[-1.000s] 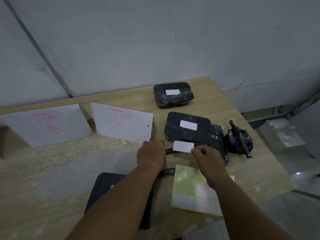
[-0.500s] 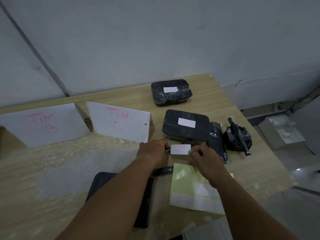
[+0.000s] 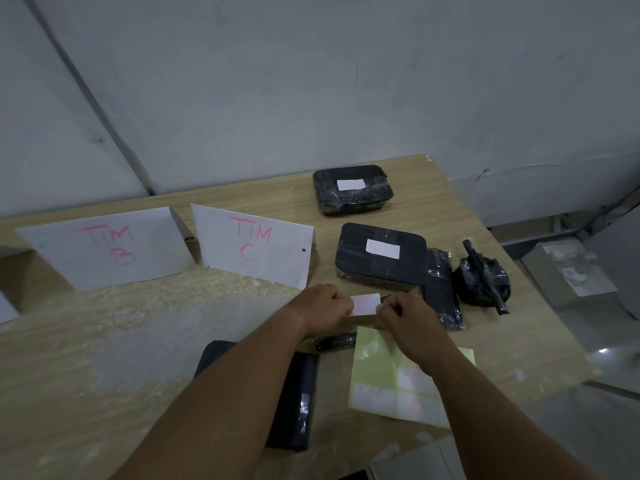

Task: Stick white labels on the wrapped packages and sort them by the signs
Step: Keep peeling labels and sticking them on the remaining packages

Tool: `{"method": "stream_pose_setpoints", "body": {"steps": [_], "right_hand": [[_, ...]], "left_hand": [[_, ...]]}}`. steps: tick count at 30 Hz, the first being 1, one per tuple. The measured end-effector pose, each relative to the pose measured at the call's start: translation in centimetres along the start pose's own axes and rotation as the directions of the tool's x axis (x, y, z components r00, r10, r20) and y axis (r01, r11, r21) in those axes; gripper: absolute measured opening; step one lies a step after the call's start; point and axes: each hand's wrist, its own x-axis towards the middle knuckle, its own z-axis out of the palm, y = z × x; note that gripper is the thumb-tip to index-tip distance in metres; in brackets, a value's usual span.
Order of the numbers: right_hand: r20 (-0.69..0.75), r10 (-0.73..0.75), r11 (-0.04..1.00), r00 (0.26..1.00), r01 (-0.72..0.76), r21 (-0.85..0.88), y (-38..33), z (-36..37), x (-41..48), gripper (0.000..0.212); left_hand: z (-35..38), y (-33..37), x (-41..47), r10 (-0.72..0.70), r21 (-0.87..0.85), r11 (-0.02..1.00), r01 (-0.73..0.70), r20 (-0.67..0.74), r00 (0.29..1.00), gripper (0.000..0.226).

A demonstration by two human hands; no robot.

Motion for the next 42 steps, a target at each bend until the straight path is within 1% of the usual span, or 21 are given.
{"method": "stream_pose_setpoints", "body": {"steps": [2,6,10,13,16,20,23,27,31,33,35,36,37,39,41,42], "right_hand": [[0.000,-0.004,1.000,1.000,0.004,-0.002,-0.1,0.0,-0.1,0.016],[-0.006,-0.003,1.000,1.000,0.003,-0.016,-0.2,0.0,-0.3,0.019],[-0.035,-0.010,0.999,0.999,0.008,-0.043,-0.2,0.1,-0.3,0.021],[-0.080,-0.008,0.994,0.997,-0.001,-0.110,-0.1,0.1,-0.2,0.023],[-0.132,-0.009,0.978,0.991,-0.019,-0.210,-0.2,0.2,-0.1,0.031],[-0.219,0.030,0.947,0.975,-0.097,-0.305,-0.5,0.2,-0.1,0.040],[-0.245,0.041,0.954,0.969,-0.111,-0.279,-0.3,-0.1,-0.1,0.045],[-0.257,0.090,0.958,0.962,-0.155,-0.243,0.7,-0.4,-0.1,0.044],[-0.217,0.127,0.952,0.968,-0.180,-0.247,2.5,-0.8,-0.2,0.040],[-0.165,0.118,0.950,0.979,-0.160,-0.268,3.7,-1.1,-0.4,0.033],[-0.111,0.096,0.947,0.989,-0.125,-0.295,4.9,-1.4,-0.8,0.026],[-0.090,0.085,0.945,0.992,-0.109,-0.309,5.4,-1.6,-1.0,0.023],[-0.070,0.075,0.944,0.995,-0.094,-0.316,5.9,-1.7,-1.1,0.020],[-0.022,0.048,0.955,0.999,-0.053,-0.292,6.6,-2.0,-1.5,0.015],[0.052,-0.010,0.963,0.999,0.024,-0.268,6.9,-2.3,-1.8,0.018],[0.098,-0.047,0.960,0.994,0.072,-0.269,7.0,-2.5,-2.1,0.020]], "left_hand": [[0.1,0.1,-0.1,-0.001,-0.012,1.000,0.001,-0.024,1.000,0.027],[0.3,-0.1,-0.2,0.028,0.083,0.996,-0.023,-0.059,0.998,0.025],[0.5,-0.2,-0.1,0.058,0.110,0.993,-0.048,-0.094,0.994,0.018],[0.6,-0.1,-0.1,0.068,0.113,0.992,-0.056,-0.104,0.992,0.017],[0.6,0.1,-0.2,0.072,0.101,0.993,-0.062,-0.103,0.992,0.016],[0.8,0.2,-0.2,0.075,0.125,0.990,-0.062,-0.106,0.991,0.015],[0.6,0.0,-0.2,0.062,0.131,0.990,-0.045,-0.122,0.991,0.014],[0.4,-0.5,0.0,0.026,0.137,0.991,-0.004,-0.156,0.987,0.018],[0.9,-0.9,0.6,-0.013,0.180,0.982,0.051,-0.210,0.978,0.023],[1.2,-1.3,0.9,-0.035,0.269,0.959,0.094,-0.215,0.976,0.025],[1.5,-1.6,1.2,-0.039,0.400,0.907,0.133,-0.235,0.971,0.024],[1.6,-1.8,1.3,-0.032,0.435,0.890,0.141,-0.249,0.968,0.022],[1.6,-1.8,1.5,-0.025,0.453,0.880,0.142,-0.255,0.967,0.022],[1.8,-1.7,1.8,-0.014,0.477,0.869,0.131,-0.241,0.970,0.029],[1.8,-1.5,1.8,-0.012,0.490,0.863,0.128,-0.232,0.973,0.040],[1.9,-1.4,1.7,0.011,0.497,0.860,0.117,-0.247,0.969,0.044]]}}
